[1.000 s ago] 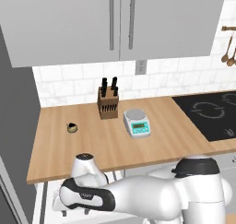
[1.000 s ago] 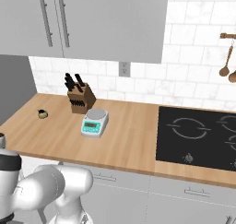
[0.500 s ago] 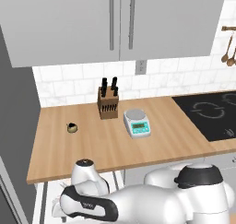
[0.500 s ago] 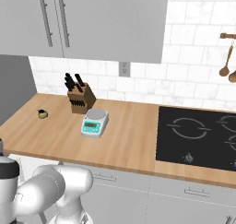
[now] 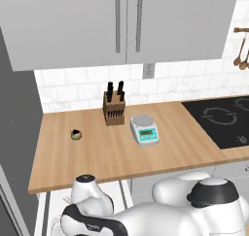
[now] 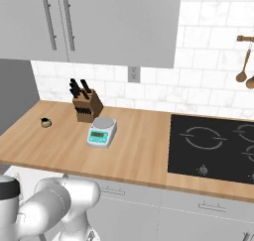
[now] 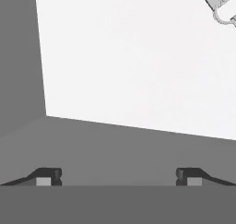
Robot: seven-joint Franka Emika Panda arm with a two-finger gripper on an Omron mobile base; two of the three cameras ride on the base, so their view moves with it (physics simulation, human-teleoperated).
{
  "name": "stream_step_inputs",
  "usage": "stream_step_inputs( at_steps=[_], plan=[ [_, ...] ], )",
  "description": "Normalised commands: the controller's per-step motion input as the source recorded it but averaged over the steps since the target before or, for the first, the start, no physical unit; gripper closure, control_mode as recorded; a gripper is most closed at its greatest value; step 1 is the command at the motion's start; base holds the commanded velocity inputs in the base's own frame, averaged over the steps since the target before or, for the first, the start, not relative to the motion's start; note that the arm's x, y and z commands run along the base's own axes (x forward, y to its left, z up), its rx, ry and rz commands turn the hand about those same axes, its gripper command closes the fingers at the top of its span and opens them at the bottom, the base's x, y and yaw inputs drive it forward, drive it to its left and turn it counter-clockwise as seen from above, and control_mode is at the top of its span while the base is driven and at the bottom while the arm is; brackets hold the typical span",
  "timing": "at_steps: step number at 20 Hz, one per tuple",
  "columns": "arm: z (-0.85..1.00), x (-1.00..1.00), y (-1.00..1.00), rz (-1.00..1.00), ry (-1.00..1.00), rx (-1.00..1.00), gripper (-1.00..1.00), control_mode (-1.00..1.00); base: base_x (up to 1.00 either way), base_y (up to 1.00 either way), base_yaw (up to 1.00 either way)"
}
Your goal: Pick the tongs from the drawer and place it on the counter.
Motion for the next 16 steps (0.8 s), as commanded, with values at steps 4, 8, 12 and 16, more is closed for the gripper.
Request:
stream_step_inputs(
  at_steps=[4,8,12,16],
  plan=[
    [-0.12,-0.6,0.24,0.0,0.08,-0.05,-1.0,-1.0,0.0,0.0,0.0],
    [-0.2,-0.65,0.23,0.0,0.04,-0.05,-1.0,-1.0,0.0,0.0,0.0],
    [-0.23,-0.73,0.17,0.0,0.0,-0.02,-1.0,-1.0,0.0,0.0,0.0],
    [-0.16,-0.68,0.24,0.0,0.0,-0.05,-1.0,-1.0,0.0,0.0,0.0]
  ],
)
